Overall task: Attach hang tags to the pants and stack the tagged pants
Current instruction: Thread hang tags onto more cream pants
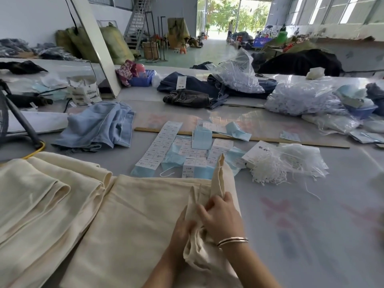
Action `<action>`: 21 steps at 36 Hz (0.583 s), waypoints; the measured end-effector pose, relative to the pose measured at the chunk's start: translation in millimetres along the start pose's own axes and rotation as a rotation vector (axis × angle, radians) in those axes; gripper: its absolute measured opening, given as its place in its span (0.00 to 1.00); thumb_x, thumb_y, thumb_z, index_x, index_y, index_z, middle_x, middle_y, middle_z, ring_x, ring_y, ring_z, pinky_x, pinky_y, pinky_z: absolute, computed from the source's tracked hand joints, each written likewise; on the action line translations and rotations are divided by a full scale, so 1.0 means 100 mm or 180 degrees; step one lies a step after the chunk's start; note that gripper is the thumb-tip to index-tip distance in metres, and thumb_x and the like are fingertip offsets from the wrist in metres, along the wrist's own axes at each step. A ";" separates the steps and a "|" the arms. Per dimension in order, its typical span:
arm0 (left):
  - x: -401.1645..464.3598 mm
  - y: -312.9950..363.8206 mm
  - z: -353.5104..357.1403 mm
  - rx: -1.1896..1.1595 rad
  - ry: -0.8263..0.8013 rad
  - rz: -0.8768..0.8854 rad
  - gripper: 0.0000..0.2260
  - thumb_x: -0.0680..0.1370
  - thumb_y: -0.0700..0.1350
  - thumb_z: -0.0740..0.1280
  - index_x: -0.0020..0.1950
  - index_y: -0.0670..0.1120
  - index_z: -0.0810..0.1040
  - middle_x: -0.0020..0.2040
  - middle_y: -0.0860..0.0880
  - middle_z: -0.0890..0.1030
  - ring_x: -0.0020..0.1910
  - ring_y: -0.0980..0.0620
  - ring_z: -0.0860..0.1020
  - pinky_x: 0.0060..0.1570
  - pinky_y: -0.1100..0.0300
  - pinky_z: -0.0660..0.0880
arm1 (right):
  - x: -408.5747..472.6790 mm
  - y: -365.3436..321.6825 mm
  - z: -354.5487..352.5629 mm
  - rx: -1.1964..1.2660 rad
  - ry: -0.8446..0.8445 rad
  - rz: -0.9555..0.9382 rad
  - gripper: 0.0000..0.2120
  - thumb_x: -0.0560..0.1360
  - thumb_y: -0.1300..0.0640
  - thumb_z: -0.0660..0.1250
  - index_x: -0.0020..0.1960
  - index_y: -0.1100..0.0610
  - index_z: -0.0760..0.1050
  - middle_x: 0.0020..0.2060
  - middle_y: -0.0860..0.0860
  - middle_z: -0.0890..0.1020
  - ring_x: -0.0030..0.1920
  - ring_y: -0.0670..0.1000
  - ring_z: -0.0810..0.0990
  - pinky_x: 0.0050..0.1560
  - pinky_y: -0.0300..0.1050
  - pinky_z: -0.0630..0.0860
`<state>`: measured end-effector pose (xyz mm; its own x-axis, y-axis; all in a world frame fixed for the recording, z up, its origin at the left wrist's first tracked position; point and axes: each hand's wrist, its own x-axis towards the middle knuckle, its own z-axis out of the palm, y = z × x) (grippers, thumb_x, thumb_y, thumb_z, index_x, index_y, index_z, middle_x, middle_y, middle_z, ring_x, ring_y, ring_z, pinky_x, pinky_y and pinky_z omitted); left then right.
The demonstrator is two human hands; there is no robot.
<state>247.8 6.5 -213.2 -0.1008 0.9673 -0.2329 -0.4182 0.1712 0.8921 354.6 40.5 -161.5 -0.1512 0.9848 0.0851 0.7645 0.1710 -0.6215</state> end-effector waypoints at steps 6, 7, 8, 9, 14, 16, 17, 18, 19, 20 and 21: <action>-0.11 0.13 0.13 -0.1029 0.0013 -0.0145 0.17 0.80 0.40 0.55 0.58 0.34 0.79 0.60 0.27 0.75 0.60 0.34 0.76 0.63 0.44 0.72 | 0.08 0.00 0.00 -0.0299 -0.0219 0.0249 0.21 0.69 0.34 0.64 0.45 0.52 0.68 0.45 0.47 0.65 0.38 0.52 0.70 0.40 0.43 0.66; -0.11 0.12 0.13 -0.1024 -0.0031 -0.0067 0.16 0.79 0.40 0.56 0.57 0.34 0.80 0.58 0.28 0.76 0.59 0.35 0.76 0.62 0.44 0.73 | 0.09 0.03 0.00 -0.0249 -0.0210 0.0245 0.18 0.71 0.37 0.65 0.45 0.52 0.69 0.45 0.47 0.66 0.38 0.52 0.70 0.40 0.43 0.65; -0.11 0.12 0.14 -0.0961 -0.0008 -0.0022 0.16 0.77 0.40 0.57 0.58 0.34 0.79 0.58 0.28 0.76 0.59 0.35 0.76 0.63 0.44 0.72 | 0.09 0.06 0.00 -0.0197 -0.0202 0.0221 0.16 0.72 0.40 0.65 0.45 0.53 0.69 0.45 0.48 0.67 0.38 0.52 0.70 0.40 0.43 0.65; -0.09 0.10 0.14 -0.0910 -0.0047 0.0028 0.17 0.76 0.41 0.58 0.60 0.34 0.78 0.59 0.29 0.76 0.60 0.35 0.76 0.63 0.43 0.72 | 0.08 0.09 0.01 -0.0103 -0.0174 0.0172 0.13 0.73 0.45 0.65 0.45 0.54 0.71 0.45 0.49 0.68 0.39 0.53 0.72 0.41 0.42 0.64; -0.04 0.01 0.10 -0.0662 0.0032 0.0298 0.19 0.71 0.39 0.61 0.60 0.33 0.72 0.56 0.27 0.76 0.55 0.34 0.77 0.59 0.44 0.71 | -0.02 0.33 0.01 0.1071 0.0278 -0.0089 0.10 0.73 0.60 0.70 0.36 0.53 0.72 0.37 0.48 0.72 0.39 0.47 0.73 0.40 0.39 0.66; -0.03 -0.02 0.09 -0.0516 0.0059 0.0370 0.19 0.70 0.40 0.61 0.58 0.32 0.71 0.53 0.28 0.77 0.52 0.36 0.78 0.53 0.46 0.75 | -0.02 0.37 0.01 0.1292 0.0269 -0.0125 0.08 0.73 0.61 0.71 0.37 0.53 0.75 0.38 0.47 0.73 0.40 0.46 0.75 0.42 0.36 0.67; -0.03 -0.03 0.08 -0.0423 0.0070 0.0393 0.18 0.70 0.41 0.61 0.57 0.32 0.71 0.51 0.30 0.78 0.50 0.38 0.79 0.50 0.49 0.76 | -0.01 0.37 0.02 0.1346 0.0248 -0.0137 0.09 0.72 0.62 0.71 0.37 0.52 0.75 0.39 0.47 0.73 0.41 0.45 0.75 0.42 0.36 0.68; -0.02 -0.03 0.08 -0.0341 0.0114 0.0412 0.18 0.70 0.41 0.62 0.56 0.32 0.71 0.50 0.31 0.78 0.48 0.39 0.79 0.48 0.50 0.76 | -0.01 0.38 0.03 0.1435 0.0230 -0.0123 0.09 0.72 0.63 0.71 0.37 0.52 0.74 0.38 0.47 0.74 0.40 0.46 0.75 0.42 0.37 0.69; -0.02 -0.03 0.07 -0.0278 0.0145 0.0438 0.18 0.70 0.42 0.62 0.56 0.32 0.70 0.49 0.32 0.78 0.48 0.40 0.78 0.48 0.50 0.76 | 0.00 0.39 0.04 0.1570 0.0207 -0.0084 0.10 0.72 0.64 0.71 0.36 0.53 0.74 0.38 0.48 0.74 0.40 0.47 0.75 0.42 0.37 0.69; -0.03 -0.04 0.07 -0.0266 0.0134 0.0462 0.18 0.71 0.42 0.62 0.55 0.32 0.70 0.48 0.32 0.78 0.47 0.40 0.78 0.48 0.49 0.74 | 0.01 0.40 0.03 0.1751 0.0179 -0.0026 0.10 0.71 0.64 0.71 0.35 0.54 0.74 0.37 0.49 0.74 0.38 0.48 0.74 0.41 0.36 0.69; -0.04 -0.04 0.07 -0.0260 0.0121 0.0468 0.18 0.71 0.43 0.63 0.55 0.32 0.70 0.47 0.33 0.78 0.47 0.40 0.77 0.49 0.49 0.73 | 0.00 0.41 0.02 0.1978 0.0148 0.0040 0.09 0.70 0.62 0.71 0.35 0.54 0.74 0.35 0.51 0.74 0.37 0.48 0.73 0.40 0.37 0.69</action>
<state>256.0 3.4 -213.2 -0.1997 0.9727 -0.1181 -0.4682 0.0112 0.8835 385.0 47.9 -188.6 -0.1064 0.9893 0.0999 0.2565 0.1243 -0.9585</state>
